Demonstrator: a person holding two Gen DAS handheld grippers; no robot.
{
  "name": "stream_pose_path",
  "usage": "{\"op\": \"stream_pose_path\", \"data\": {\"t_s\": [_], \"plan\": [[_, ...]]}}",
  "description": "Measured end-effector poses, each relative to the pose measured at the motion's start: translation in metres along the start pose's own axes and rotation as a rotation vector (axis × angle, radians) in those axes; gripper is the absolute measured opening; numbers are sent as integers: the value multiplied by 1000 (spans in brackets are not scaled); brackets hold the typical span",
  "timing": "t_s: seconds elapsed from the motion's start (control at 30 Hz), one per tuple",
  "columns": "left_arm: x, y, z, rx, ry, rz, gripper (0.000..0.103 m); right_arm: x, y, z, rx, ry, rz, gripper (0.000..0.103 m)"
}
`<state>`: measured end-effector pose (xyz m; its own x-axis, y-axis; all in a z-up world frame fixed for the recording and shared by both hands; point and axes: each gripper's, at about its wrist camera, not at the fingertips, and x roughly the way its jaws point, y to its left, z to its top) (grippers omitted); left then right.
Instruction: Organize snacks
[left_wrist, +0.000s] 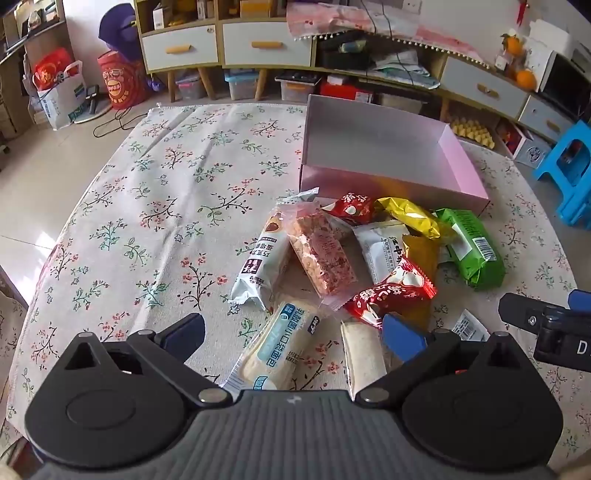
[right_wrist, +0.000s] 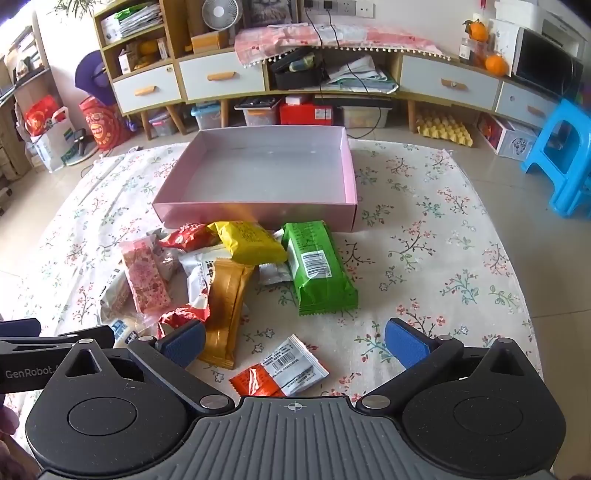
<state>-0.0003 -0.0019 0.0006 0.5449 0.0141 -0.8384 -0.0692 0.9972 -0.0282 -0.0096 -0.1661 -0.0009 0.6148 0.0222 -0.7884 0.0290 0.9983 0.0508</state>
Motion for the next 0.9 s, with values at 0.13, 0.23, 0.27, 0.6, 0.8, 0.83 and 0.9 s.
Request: {"op": "stream_pose_path", "data": {"t_s": [0.13,0.23,0.27,0.6,0.8,0.83,0.9], "plan": [[-1,-1,0,1,-3,1,103,0,0,0,0,2,-2,103],[-1,0,1,1,-6,1,103,0,1,0,-3,1,-5,103],[-1,0,1,0,-6,0,103,0,1,1,-3,1,-5,103],[-2,3,2,-11,-15,2,103,2,2,1,-5,3,-8,103],[-1,2,2,-11,-14,-1,103,2,1,2,8,-1,-10,103],[-1,2,2,-11,-14,-1,103,2,1,2,9,-1,-9,103],[-1,2,2,-11,-14,0,103,1,1,2,6,-4,-7,103]]}}
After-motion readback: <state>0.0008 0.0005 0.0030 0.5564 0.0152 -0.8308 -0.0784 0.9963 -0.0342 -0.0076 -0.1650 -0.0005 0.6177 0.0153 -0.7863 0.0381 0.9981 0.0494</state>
